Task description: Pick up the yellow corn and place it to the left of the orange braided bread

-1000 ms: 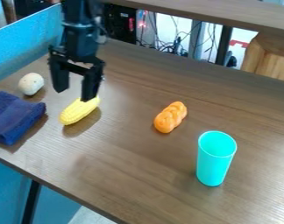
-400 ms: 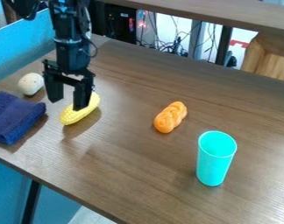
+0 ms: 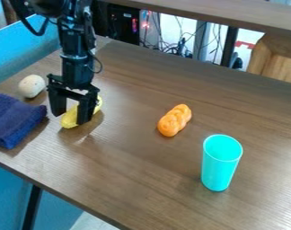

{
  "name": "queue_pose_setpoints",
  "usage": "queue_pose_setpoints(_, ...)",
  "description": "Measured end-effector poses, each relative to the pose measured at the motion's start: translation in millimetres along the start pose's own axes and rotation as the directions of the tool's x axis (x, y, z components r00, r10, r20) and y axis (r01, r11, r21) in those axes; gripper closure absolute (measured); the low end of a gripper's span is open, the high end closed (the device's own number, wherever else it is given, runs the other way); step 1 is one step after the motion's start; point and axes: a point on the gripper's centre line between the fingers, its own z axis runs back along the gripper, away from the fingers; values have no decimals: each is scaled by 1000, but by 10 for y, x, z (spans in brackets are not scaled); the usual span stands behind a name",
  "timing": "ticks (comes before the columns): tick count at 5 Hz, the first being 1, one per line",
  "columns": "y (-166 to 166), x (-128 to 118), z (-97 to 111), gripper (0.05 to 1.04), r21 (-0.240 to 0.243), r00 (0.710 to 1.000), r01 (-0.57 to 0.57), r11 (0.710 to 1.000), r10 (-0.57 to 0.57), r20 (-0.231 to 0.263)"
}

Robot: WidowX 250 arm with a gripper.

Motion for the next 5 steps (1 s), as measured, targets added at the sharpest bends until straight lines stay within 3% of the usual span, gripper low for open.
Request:
queue_pose_setpoints(2,70,234,-13,137,11,999,-38,999,38,3)
queue_pose_setpoints(3,37,240,-62,374,24,999,-44,999,45,-17)
queue_pose_setpoints(5,-168,179,43,388,6,999,-13,1000,13,30)
